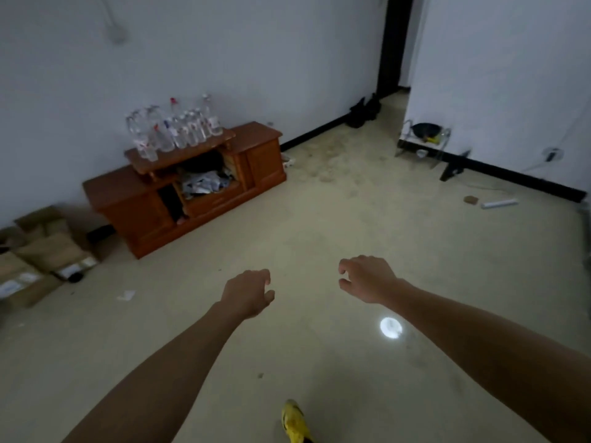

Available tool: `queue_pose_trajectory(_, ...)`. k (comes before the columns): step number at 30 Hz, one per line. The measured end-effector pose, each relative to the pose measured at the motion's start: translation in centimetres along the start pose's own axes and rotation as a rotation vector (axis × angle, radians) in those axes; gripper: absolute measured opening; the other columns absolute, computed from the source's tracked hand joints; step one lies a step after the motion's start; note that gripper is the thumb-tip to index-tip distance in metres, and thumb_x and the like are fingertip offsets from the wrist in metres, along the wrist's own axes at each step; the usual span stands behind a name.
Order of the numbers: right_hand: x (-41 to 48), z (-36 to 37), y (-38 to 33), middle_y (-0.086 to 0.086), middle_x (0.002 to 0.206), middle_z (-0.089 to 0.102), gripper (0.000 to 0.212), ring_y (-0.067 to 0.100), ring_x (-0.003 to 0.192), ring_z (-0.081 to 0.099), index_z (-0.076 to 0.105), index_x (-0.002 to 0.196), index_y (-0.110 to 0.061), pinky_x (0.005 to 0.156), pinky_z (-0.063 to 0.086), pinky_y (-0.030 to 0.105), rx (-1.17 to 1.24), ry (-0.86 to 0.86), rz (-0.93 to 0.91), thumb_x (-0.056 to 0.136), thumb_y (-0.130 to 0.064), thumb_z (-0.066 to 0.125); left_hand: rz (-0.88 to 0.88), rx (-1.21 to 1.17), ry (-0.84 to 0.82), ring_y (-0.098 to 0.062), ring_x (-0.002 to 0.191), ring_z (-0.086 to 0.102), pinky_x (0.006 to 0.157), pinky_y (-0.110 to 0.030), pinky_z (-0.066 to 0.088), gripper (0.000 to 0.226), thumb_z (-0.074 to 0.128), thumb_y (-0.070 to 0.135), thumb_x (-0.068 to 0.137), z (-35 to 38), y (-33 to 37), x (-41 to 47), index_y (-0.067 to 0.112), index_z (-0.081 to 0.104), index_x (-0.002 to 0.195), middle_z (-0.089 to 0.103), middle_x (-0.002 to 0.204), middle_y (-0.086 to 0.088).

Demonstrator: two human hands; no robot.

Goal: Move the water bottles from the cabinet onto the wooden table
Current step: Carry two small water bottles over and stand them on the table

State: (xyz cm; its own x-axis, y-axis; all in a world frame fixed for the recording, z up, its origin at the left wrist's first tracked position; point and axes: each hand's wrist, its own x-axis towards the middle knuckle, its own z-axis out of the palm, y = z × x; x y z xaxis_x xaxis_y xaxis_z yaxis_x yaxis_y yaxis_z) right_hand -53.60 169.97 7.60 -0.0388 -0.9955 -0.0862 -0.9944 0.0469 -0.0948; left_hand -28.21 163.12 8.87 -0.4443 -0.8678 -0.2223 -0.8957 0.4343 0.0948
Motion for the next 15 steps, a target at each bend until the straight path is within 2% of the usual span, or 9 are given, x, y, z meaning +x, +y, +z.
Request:
queue_pose_trajectory(7,21.2,-2.2,-1.9,0.001,0.113,0.066,0.033,0.026,0.102,0.061,0.057,0.119,-0.025,0.083,0.045,0.032,-0.007,0.015,-0.056,0.091,-0.041,0.049,-0.079,-0.033,0.019,-0.024,0.103,0.058,0.086,-0.038,0.051,0.034,0.050,0.043,0.095,-5.2,-9.8,15.4,0.023,0.051,0.123,0.060,0.121,-0.006)
queue_pose_trajectory(12,32.6,-4.9,-3.1,0.000,0.111,0.067,0.033,0.024,0.101,0.062,0.057,0.120,-0.025,0.081,0.044,0.031,0.032,0.063,-0.094,0.092,-0.041,0.048,-0.119,-0.033,0.023,-0.024,0.099,0.059,0.081,-0.038,0.050,0.034,0.049,0.042,0.096,-10.1,-15.4,24.9,0.022,0.052,0.123,0.062,0.115,-0.005)
queue_pose_trajectory(15,39.5,-5.2,-2.9,-0.001,0.111,0.067,0.034,0.023,0.100,0.062,0.056,0.121,-0.025,0.081,0.045,0.031,0.023,0.074,-0.119,0.092,-0.041,0.048,-0.123,-0.032,0.030,-0.025,0.102,0.058,0.081,-0.037,0.049,0.034,0.049,0.042,0.095,-11.0,-17.6,30.4,0.023,0.052,0.123,0.060,0.119,-0.005)
